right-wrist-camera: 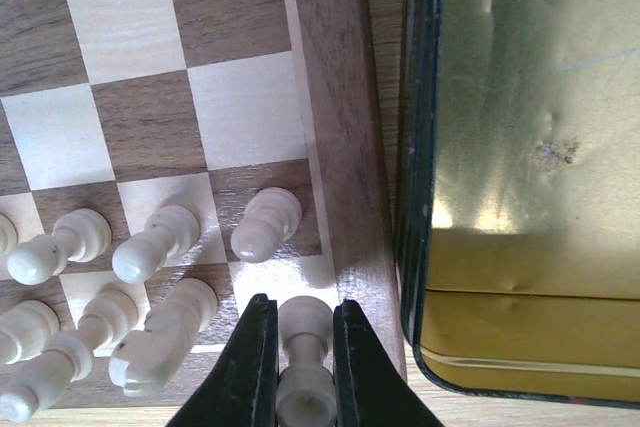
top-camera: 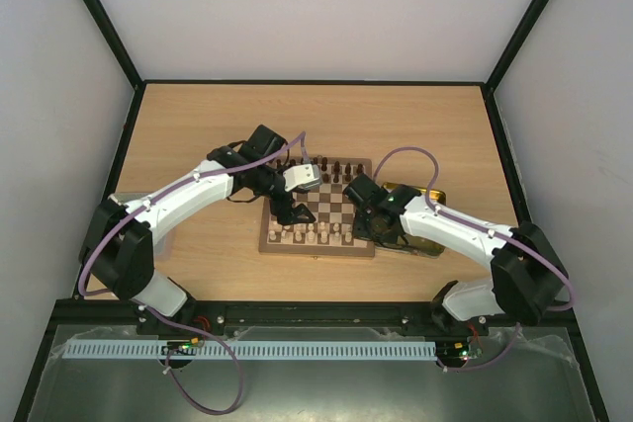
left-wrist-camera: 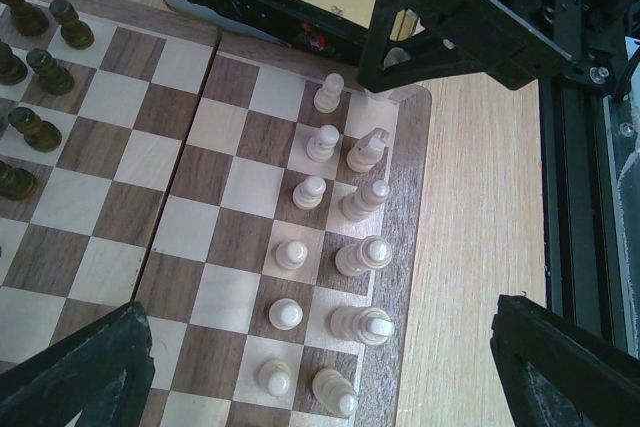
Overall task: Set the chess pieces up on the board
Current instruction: Place the chess piece on the chessboard.
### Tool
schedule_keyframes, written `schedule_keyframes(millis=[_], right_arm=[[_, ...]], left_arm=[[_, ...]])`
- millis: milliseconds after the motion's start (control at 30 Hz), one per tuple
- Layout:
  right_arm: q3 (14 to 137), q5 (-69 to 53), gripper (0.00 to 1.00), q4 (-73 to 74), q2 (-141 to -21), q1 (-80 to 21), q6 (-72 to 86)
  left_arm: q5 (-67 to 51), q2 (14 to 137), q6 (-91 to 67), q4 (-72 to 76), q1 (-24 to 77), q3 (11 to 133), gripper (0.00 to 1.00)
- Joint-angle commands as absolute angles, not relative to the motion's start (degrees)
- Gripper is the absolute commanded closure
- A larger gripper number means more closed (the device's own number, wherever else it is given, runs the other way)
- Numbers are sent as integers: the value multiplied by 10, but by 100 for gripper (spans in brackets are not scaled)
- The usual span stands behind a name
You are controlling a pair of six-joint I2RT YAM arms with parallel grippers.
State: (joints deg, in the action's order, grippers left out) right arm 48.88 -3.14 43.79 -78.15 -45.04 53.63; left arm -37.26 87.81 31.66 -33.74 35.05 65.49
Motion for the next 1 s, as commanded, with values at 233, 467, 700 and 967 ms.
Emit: schedule_keyframes(millis=[233,467,700,967], right_arm=[[480,-34,98,420,-802,-461,544],[481,-36,98,418,-813,-467,543],[481,-37,88,415,-816,-468,543],[475,-44,82,398,-822,-468,544]], left_arm=[[-377,863,316,-337,350,649,8],[-377,866,319,-338,350,648,8],[-378,867,319,-337,349,647,8],[-379,870,319,-336,349,645,8]])
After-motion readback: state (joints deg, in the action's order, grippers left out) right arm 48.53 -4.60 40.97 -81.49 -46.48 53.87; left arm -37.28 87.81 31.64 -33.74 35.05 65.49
